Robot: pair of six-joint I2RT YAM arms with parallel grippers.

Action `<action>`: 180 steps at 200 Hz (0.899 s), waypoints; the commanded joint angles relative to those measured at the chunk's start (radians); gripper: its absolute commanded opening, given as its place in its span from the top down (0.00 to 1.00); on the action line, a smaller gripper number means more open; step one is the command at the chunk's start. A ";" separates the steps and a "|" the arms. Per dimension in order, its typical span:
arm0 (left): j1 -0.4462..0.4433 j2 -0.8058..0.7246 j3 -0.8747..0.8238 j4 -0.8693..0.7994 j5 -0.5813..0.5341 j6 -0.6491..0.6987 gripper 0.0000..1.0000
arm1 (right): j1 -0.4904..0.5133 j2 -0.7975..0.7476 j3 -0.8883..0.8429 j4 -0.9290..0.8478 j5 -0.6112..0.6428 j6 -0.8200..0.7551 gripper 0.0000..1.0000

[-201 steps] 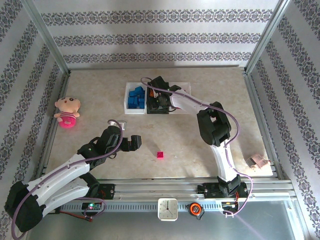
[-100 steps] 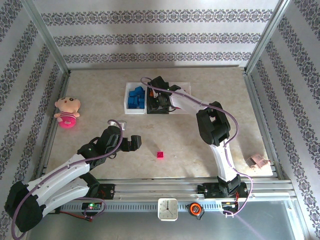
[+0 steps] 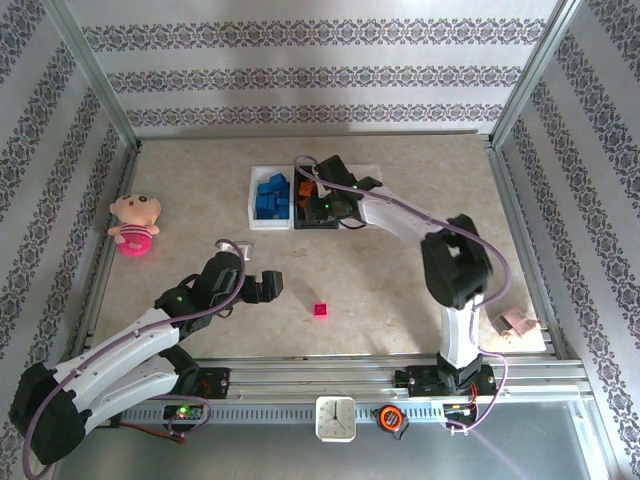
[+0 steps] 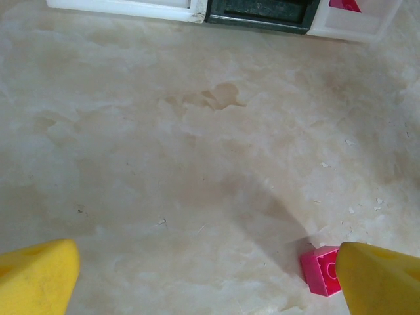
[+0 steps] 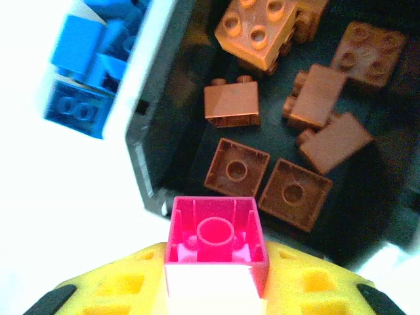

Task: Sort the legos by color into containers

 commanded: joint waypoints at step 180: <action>0.012 -0.072 0.039 -0.043 -0.102 0.038 0.00 | 0.112 -0.379 -0.521 0.047 0.040 0.008 0.29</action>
